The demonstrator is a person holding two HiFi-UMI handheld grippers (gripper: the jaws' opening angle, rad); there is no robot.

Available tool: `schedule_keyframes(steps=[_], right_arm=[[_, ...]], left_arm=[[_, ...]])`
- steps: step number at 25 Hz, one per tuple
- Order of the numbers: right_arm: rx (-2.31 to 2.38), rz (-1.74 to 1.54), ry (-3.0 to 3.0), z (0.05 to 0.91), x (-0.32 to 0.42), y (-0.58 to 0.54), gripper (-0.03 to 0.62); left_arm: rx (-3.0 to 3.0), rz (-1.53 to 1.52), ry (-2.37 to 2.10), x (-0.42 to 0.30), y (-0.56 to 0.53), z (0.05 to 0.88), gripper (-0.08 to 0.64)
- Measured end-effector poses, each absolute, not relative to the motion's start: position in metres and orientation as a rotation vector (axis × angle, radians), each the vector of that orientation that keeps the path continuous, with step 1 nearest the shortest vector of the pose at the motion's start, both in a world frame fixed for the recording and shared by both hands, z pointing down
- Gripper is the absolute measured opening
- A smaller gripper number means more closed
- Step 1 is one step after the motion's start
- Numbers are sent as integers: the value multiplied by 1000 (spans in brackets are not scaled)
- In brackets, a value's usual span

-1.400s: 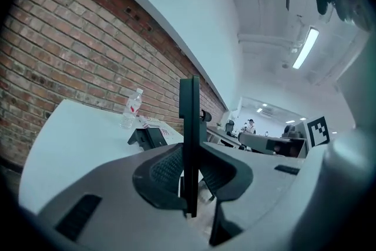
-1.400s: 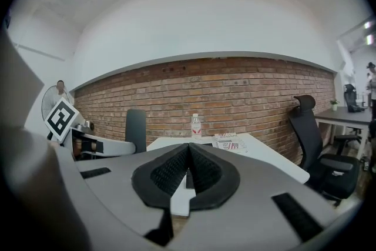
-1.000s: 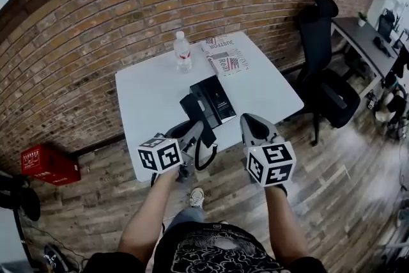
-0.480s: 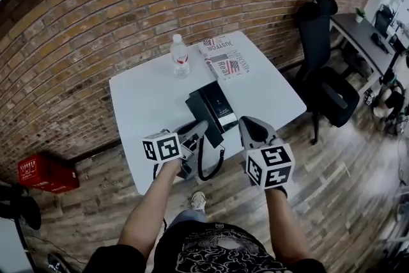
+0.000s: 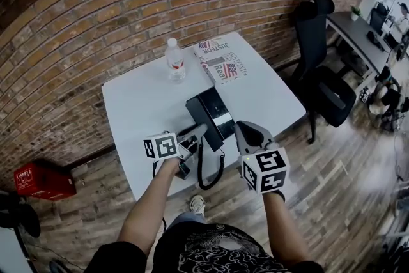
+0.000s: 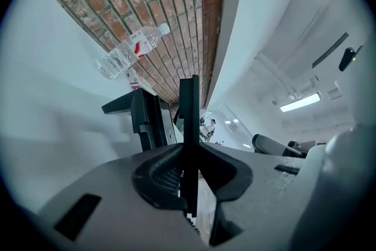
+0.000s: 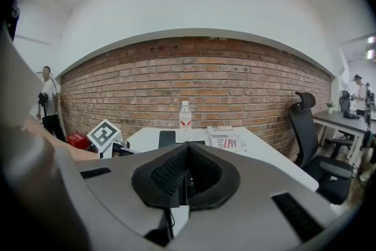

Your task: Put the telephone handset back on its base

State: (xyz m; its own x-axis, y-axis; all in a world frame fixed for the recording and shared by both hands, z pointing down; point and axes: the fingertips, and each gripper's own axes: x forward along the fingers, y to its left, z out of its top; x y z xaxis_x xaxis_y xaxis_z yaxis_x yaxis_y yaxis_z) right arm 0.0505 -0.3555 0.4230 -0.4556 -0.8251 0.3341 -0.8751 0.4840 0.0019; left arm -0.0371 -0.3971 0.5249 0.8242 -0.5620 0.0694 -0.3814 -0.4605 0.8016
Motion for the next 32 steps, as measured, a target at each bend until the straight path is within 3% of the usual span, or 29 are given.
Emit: schedule_keyframes(steps=[32], right_arm=[[1437, 315, -2404, 448, 42, -383, 2]], left_arm=[[1912, -292, -471, -36, -432, 560, 78]])
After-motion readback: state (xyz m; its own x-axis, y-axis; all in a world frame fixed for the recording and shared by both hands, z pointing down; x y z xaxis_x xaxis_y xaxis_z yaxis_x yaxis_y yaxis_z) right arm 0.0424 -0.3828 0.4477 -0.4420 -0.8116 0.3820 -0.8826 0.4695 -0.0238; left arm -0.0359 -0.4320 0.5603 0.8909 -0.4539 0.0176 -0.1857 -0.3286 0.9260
